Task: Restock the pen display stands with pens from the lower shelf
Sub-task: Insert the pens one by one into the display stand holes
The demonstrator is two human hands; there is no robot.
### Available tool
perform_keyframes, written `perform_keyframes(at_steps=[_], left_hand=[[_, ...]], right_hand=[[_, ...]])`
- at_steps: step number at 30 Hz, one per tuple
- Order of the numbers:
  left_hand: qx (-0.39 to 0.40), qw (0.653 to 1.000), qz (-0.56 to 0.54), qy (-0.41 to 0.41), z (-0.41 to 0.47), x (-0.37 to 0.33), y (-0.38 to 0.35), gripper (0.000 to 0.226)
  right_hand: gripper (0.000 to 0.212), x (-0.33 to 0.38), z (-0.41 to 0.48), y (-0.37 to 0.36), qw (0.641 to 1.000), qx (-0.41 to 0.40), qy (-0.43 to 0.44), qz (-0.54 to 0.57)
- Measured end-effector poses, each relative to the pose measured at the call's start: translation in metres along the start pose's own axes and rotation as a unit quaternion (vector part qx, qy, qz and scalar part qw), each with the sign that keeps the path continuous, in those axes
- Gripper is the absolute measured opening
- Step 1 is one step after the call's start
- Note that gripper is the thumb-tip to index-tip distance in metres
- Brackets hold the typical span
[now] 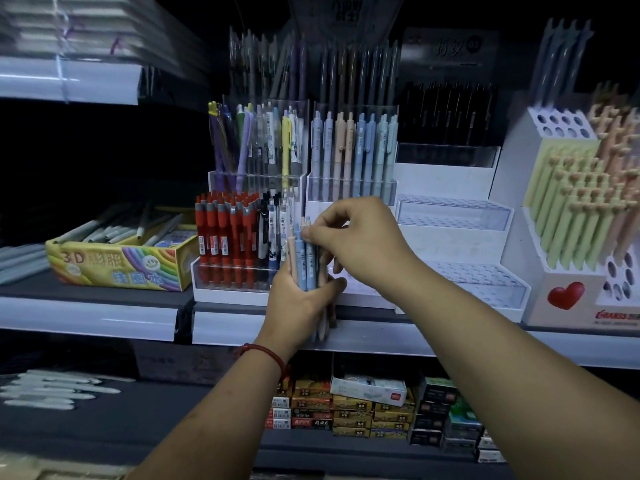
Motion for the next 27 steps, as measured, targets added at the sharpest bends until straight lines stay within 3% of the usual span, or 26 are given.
perform_keyframes(at_steps=[5,18,23,27], left_hand=[[-0.010,1.000,0.014,-0.005,0.001,-0.002,-0.001,0.041],[-0.016,0.999,0.038,0.003,0.003,0.007,0.002,0.033],[-0.008,0.999,-0.015,0.028,-0.001,0.008,0.000,0.034],[-0.009,0.999,-0.032,0.033,-0.001,0.008,-0.001,0.036]], right_hand=[[0.019,-0.003,0.000,-0.001,0.997,-0.025,-0.026,0.073],[0.015,0.009,0.010,0.007,0.985,-0.049,-0.024,0.165],[0.014,0.035,0.029,0.048,0.960,-0.129,-0.010,0.248],[0.020,0.037,0.041,0.077,0.960,-0.179,0.008,0.217]])
Point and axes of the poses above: each hand's wrist, its own z-axis towards the middle knuckle, its own y-axis out of the back of the hand, x = y × z, the point moved 2 cm from there along z, towards the middle knuckle, and after that the axes turned 11 degrees about -y, right-handed, at the moved point
